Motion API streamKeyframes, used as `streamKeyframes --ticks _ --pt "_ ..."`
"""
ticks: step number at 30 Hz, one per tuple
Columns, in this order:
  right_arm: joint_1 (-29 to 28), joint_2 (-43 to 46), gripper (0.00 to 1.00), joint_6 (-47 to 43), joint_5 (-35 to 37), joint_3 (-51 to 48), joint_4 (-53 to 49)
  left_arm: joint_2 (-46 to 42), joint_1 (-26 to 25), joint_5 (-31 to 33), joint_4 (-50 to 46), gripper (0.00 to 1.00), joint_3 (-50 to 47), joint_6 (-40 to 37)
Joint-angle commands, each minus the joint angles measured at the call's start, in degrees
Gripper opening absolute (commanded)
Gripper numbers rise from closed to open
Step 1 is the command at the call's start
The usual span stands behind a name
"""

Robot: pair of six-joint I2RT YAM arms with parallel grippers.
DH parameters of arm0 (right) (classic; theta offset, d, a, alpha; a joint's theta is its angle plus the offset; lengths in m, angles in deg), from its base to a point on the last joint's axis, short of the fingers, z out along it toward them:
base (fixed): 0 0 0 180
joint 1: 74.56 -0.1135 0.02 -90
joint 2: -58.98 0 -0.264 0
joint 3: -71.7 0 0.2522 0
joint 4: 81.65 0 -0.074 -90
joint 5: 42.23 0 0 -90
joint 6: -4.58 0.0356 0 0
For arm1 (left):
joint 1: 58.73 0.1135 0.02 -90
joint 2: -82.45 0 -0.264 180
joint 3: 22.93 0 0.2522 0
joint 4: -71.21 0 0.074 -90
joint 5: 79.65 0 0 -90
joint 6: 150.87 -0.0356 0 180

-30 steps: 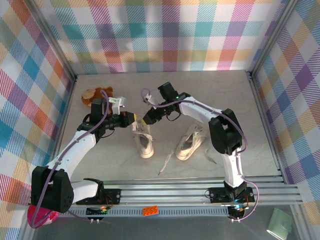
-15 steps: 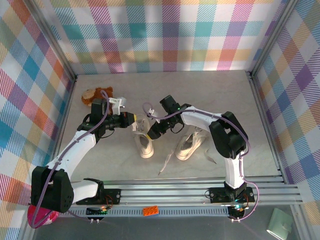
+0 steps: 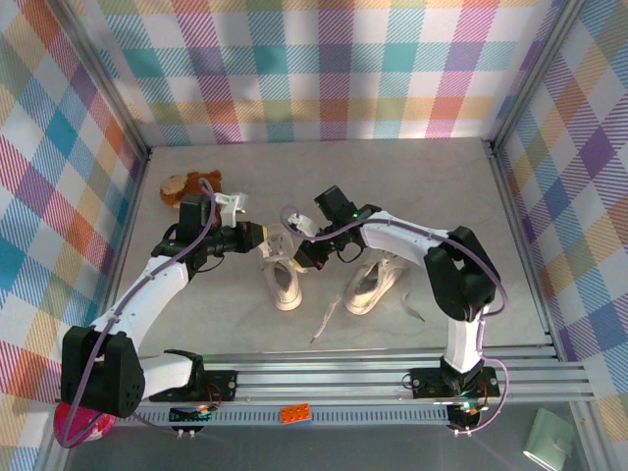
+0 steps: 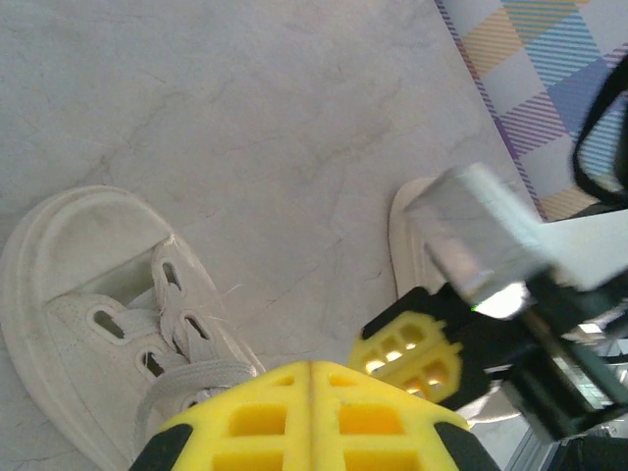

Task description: Tie the shoes

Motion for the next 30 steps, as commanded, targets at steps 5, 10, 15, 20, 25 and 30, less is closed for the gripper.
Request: streamKeyframes --ticks 5,10,15,20,25,30 --pt "-0.21 3.7 0.0 -3.16 3.93 -0.53 -3.37 -0.85 0.43 1.53 -1.88 0.0 1.45 -2.45" --pt "0.26 2.36 0.0 -2.99 5.01 -0.44 -6.34 -0.84 0.52 2.79 -3.39 0.0 1.7 -3.72" --pt "0.3 -0.94 0.02 -2.77 4.4 1.72 -10.77 -0.46 0.52 2.88 -4.18 0.0 2.0 -4.48" --pt "0.37 -1.65 0.26 -3.31 0.8 4.9 -13.02 0.14 0.52 2.27 -4.71 0.0 2.41 -4.88" --pt "1.35 -3.5 0.34 0.4 -1.07 12.04 -15.51 -0.58 0.52 2.57 -4.72 0.0 2.05 -5.34" --pt "1.11 -8.58 0.35 3.47 -2.16 21.36 -17.76 -1.49 0.52 3.18 -4.74 0.0 1.54 -5.63"
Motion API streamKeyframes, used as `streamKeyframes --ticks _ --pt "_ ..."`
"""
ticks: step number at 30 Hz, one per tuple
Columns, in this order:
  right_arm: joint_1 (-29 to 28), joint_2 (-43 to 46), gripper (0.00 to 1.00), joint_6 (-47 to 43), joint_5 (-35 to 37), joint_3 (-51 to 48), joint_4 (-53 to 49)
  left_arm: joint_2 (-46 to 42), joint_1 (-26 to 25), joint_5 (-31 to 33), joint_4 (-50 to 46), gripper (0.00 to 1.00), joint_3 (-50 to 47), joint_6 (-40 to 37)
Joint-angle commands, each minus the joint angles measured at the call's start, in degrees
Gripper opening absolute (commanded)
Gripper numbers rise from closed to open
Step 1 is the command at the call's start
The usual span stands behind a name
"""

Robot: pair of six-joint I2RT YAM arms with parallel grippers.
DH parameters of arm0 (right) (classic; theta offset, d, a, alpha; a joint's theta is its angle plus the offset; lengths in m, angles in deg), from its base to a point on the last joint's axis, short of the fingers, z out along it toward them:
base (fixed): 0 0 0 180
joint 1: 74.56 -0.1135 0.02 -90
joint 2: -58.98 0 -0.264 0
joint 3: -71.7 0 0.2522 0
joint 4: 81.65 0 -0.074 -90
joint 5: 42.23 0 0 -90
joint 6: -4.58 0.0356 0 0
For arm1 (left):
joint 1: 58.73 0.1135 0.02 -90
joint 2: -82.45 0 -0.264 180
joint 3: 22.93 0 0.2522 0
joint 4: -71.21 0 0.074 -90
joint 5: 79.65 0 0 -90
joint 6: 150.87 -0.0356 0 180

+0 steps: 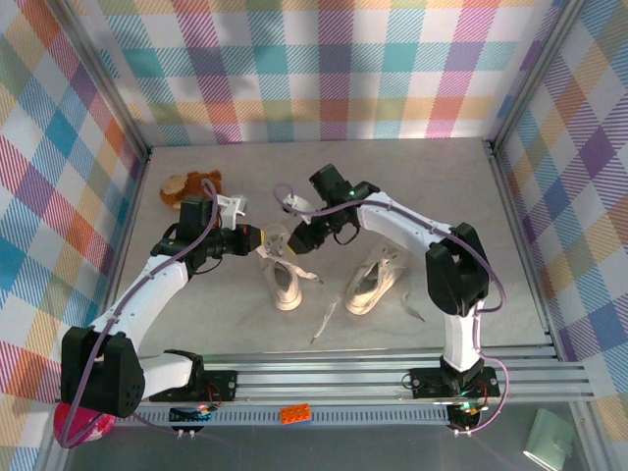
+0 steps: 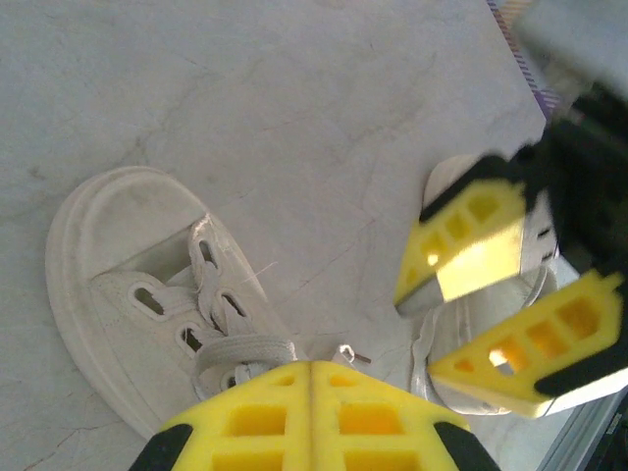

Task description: Tie the shoes

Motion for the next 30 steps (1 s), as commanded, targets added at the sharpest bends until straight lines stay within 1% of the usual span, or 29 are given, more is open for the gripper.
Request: streamKeyframes --ticks 1,9,11,14,16,21,25,26,28,30 --pt "0.09 -4.66 0.36 2.25 -2.57 5.82 -4.13 -1.6 0.5 0.22 -0.47 0.0 0.66 -1.39" --pt "-1.58 -14.85 0.37 0.93 -2.08 18.01 -10.22 -2.39 0.49 0.19 -0.47 0.0 -0.33 -1.02" --pt "-1.97 -16.5 0.37 0.98 -1.77 19.54 -10.88 -2.38 0.5 0.34 -0.47 0.0 -0.33 -0.99" --pt "-2.2 -17.67 0.37 1.0 -1.35 20.56 -11.31 -2.59 0.5 0.48 -0.42 0.0 -0.33 -1.07" --pt "-2.24 -18.2 0.37 0.73 -0.79 20.84 -11.97 -2.59 0.5 0.55 -2.51 0.0 -0.24 -1.16" --pt "-2.41 -18.07 0.37 -0.14 -0.89 20.49 -12.85 -2.53 0.47 0.72 -2.71 0.0 -0.15 -1.25" --pt "-2.6 -18.16 0.35 -0.98 0.49 20.66 -14.18 -2.43 0.5 0.79 -2.77 0.0 -0.16 -1.25" --pt "-2.6 -18.16 0.33 -1.1 0.94 20.67 -14.46 -2.47 0.5 0.81 -2.86 0.0 -0.15 -1.25" --pt "-2.6 -17.95 0.25 -1.2 1.69 20.67 -14.57 -2.57 0.5 0.89 -3.05 0.0 -0.2 -1.41" --pt "-2.6 -16.72 0.13 -0.7 2.86 19.91 -13.29 -2.67 0.5 1.14 -3.31 0.0 -0.27 -1.43"
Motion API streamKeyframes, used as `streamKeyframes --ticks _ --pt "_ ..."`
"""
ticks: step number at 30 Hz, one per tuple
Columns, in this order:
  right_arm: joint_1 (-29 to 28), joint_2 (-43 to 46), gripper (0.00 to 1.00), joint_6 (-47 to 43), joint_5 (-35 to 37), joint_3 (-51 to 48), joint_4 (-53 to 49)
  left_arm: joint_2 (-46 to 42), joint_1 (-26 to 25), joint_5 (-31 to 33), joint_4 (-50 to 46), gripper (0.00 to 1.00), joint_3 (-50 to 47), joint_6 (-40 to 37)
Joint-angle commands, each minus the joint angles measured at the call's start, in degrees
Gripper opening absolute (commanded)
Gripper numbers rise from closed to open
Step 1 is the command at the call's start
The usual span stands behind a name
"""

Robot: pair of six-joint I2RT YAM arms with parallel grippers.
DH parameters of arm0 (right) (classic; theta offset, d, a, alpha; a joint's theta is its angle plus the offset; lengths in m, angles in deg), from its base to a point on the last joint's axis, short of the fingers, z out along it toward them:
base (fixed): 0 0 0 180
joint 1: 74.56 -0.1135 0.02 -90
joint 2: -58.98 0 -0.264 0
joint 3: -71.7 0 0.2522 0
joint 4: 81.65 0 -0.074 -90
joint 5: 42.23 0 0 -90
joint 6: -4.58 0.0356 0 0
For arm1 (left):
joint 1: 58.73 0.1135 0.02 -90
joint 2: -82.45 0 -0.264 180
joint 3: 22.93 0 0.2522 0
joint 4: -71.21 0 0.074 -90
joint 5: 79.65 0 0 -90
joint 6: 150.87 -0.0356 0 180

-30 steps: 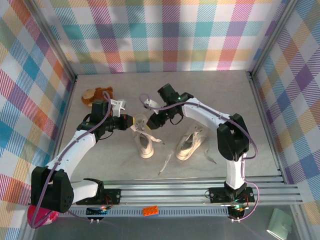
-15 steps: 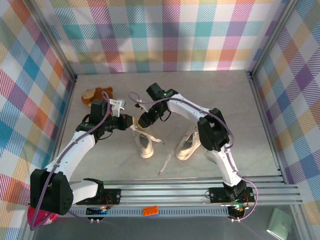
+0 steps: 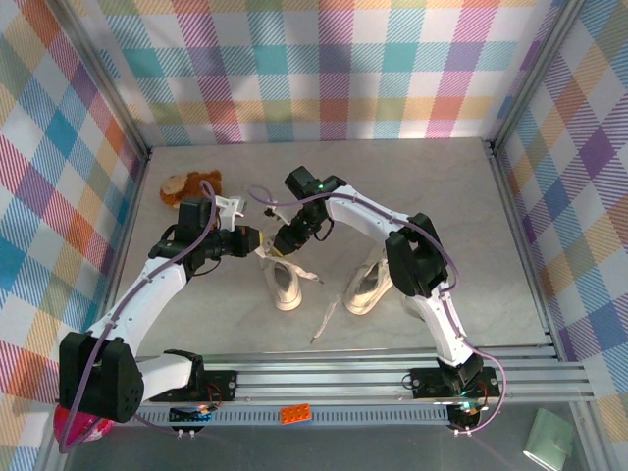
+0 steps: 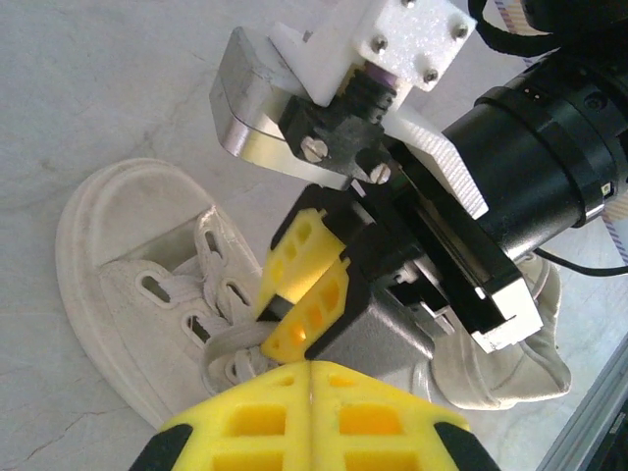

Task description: Tie the shoes

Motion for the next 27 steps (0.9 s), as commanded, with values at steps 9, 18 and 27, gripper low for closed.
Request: streamKeyframes --ticks 9,18,27 --pt "-0.28 9.25 0.0 2.0 4.26 -8.47 13.13 -1.11 0.49 3.62 -4.31 0.0 -0.24 -0.57" --pt "0.29 14.01 0.0 5.35 4.98 -17.79 23.44 1.62 0.87 6.81 -5.34 0.0 0.31 0.91" --pt "2.51 16.34 0.0 6.46 -1.67 -25.71 30.91 1.81 1.02 10.68 -4.83 0.04 -0.39 -0.21"
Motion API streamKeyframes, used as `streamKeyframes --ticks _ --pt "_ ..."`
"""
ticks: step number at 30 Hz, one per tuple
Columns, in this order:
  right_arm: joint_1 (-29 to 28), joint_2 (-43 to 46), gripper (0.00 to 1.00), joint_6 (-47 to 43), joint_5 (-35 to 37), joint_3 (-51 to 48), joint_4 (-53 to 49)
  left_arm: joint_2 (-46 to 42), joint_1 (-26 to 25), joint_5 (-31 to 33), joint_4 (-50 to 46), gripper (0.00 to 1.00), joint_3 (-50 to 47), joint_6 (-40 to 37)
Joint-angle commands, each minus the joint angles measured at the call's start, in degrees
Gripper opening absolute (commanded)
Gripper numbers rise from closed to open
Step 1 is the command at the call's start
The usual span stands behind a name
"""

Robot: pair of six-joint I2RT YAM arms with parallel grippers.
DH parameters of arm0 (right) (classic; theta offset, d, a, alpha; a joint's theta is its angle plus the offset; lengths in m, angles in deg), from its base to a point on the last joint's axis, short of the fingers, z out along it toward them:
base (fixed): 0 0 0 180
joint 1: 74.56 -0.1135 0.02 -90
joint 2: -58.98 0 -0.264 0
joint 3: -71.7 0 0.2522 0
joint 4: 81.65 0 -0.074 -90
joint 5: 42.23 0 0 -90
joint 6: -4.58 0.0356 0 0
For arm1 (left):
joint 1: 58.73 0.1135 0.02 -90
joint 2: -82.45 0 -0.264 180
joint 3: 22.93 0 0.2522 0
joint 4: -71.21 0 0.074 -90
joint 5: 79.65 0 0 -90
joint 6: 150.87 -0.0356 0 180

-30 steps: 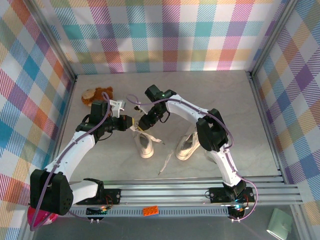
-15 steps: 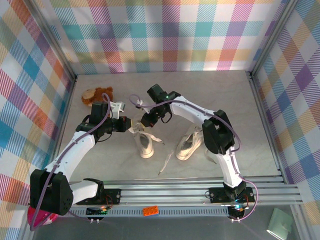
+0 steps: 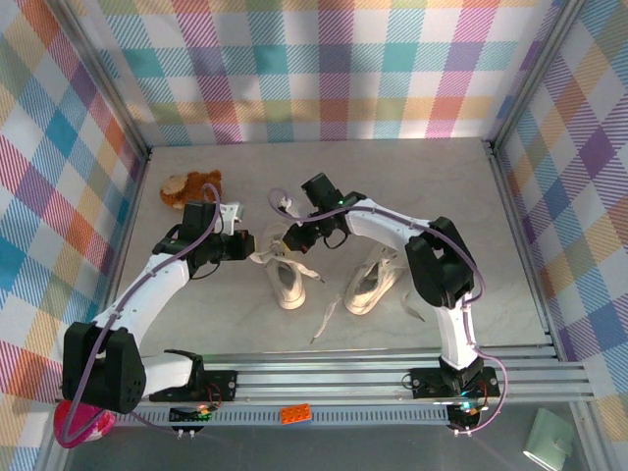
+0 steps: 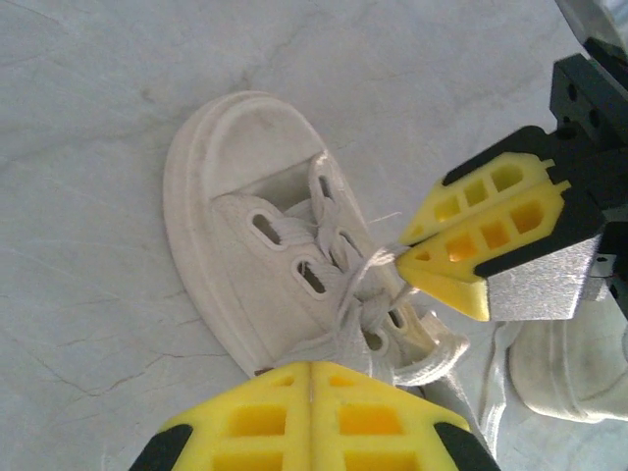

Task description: Tie the shoes

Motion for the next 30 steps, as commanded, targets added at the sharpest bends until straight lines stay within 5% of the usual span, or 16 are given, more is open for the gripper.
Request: streamKeyframes --ticks 1,7,13,18,30 --pt "0.78 3.56 0.0 0.3 -5.06 -2.5 5.24 -1.16 0.77 2.94 -0.4 0.07 -0.48 -0.93" --pt "1.56 4.55 0.0 -1.35 -9.61 -5.26 8.59 -6.22 0.75 6.09 0.62 0.45 -0.25 -4.65" --pt "2.36 3.61 0.0 -3.26 -14.33 -5.18 8.96 -10.71 0.69 -4.39 6.42 0.58 -2.05 -20.23" --pt "2.97 3.19 0.0 -4.77 -16.59 -5.05 8.43 -7.17 -0.73 -10.61 2.41 0.59 -0.97 -37.73" --pt "4.03 1.83 0.0 -5.44 -18.69 -4.73 8.05 8.66 -6.63 -10.97 8.77 0.62 1.92 -46.42"
